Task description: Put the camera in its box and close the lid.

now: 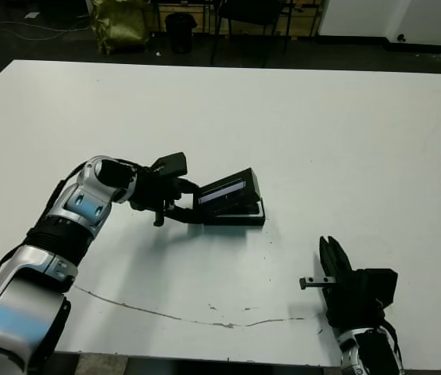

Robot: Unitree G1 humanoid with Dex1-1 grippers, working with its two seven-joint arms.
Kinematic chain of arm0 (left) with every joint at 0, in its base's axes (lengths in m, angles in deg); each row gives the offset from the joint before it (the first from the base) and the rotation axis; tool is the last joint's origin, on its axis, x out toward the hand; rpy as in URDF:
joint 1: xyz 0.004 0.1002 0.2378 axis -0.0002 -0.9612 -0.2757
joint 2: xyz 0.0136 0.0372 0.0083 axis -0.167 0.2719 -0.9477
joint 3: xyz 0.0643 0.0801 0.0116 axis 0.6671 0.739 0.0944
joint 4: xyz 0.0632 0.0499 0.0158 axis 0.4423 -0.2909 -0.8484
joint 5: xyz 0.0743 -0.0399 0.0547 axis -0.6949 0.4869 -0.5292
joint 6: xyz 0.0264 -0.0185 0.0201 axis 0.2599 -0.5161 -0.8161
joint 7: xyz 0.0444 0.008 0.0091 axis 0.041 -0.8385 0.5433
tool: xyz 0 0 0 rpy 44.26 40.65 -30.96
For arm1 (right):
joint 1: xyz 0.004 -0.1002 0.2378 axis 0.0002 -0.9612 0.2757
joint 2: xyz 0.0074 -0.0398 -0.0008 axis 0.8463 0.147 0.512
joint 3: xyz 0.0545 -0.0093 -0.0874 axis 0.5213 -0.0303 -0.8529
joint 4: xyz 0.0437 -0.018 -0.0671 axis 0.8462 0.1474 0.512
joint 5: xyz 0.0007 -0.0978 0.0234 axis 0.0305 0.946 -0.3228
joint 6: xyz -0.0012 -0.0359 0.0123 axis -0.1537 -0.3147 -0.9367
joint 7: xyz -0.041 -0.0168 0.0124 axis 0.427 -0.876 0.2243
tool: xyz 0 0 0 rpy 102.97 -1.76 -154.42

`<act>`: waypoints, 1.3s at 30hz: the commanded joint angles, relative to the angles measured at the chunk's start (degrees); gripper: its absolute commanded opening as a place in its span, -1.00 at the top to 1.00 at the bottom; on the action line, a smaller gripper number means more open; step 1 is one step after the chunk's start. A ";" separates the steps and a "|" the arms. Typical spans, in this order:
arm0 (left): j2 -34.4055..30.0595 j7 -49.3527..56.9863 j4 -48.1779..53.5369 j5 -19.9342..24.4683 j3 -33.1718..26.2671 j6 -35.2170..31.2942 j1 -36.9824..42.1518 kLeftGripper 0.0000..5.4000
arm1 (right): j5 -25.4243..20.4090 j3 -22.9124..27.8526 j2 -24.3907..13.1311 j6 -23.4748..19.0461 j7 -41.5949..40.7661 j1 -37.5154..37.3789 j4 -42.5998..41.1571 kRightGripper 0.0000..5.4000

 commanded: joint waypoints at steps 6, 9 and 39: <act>2.74 -2.40 0.25 0.12 2.18 -2.80 -0.11 0.29 | 0.61 0.14 -0.37 -1.91 0.20 -0.61 0.16 1.00; 3.06 -3.28 2.09 0.29 2.87 -4.93 0.17 0.29 | 0.80 0.02 -0.35 -3.31 0.45 -0.82 -1.06 1.00; 6.74 4.85 18.34 -8.20 12.61 -11.92 -0.89 -0.51 | 0.02 0.70 0.29 -0.46 0.50 -0.45 1.78 1.00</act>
